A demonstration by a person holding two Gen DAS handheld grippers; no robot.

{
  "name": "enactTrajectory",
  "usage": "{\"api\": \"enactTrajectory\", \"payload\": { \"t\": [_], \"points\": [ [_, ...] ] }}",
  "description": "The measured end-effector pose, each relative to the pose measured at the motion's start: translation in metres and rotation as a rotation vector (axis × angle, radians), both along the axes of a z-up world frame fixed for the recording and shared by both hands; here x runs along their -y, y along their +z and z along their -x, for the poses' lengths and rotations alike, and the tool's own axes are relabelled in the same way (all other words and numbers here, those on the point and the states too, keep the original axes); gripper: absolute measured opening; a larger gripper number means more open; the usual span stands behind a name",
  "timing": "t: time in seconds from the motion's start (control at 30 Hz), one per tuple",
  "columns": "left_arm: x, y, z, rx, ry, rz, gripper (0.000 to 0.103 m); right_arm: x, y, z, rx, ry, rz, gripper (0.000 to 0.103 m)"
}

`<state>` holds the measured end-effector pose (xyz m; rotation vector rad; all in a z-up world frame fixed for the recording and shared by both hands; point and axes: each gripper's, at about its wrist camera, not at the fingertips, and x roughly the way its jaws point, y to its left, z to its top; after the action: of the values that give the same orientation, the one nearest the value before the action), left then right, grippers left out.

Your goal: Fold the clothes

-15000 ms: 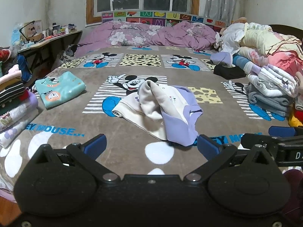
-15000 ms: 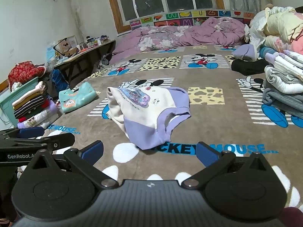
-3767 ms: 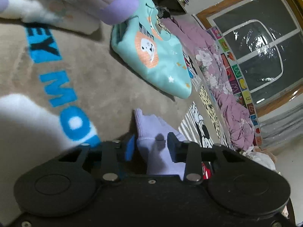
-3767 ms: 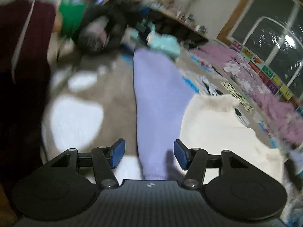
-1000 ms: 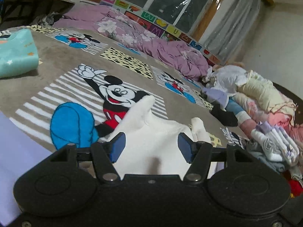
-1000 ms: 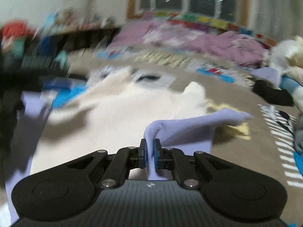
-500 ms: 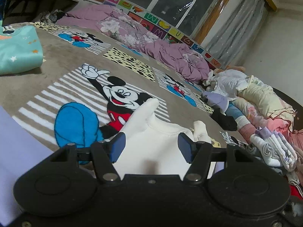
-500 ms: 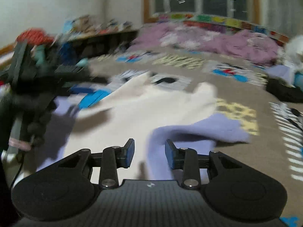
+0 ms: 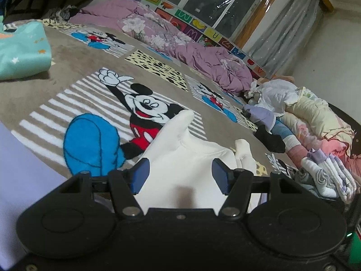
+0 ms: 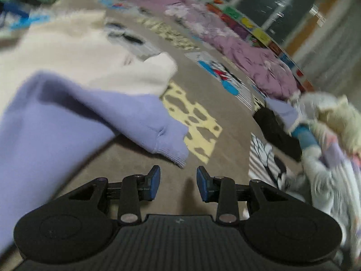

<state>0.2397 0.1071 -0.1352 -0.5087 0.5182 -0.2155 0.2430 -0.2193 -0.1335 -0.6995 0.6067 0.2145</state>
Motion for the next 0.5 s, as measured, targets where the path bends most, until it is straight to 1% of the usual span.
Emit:
{"api": "enactTrajectory", "payload": {
  "t": [0.07,0.17,0.2,0.23,0.27,0.37,0.5],
  "points": [
    [-0.003,-0.001,-0.001,-0.005,0.002,0.012,0.06,-0.006,-0.006,-0.006,0.017,0.047,0.064,0.036],
    [-0.006,-0.002,-0.003,-0.01,0.005,0.022,0.06,-0.01,-0.006,-0.01,0.048,0.1,0.102,0.033],
    [-0.006,-0.002,-0.003,-0.011,0.006,0.023,0.06,-0.01,-0.005,-0.012,0.034,0.115,0.088,0.014],
    [-0.007,-0.002,-0.003,-0.012,0.006,0.024,0.06,-0.008,-0.003,-0.015,0.005,0.123,0.057,0.007],
    [-0.007,-0.002,-0.003,-0.012,0.007,0.024,0.06,-0.006,0.0,-0.016,-0.011,0.125,0.034,0.007],
    [-0.008,0.0,-0.002,-0.007,0.005,0.026,0.06,0.0,0.018,-0.008,0.014,0.104,-0.002,0.007],
    [-0.007,0.003,0.0,0.004,-0.008,0.026,0.06,0.014,0.057,0.016,0.052,0.079,-0.029,0.007]
  ]
}}
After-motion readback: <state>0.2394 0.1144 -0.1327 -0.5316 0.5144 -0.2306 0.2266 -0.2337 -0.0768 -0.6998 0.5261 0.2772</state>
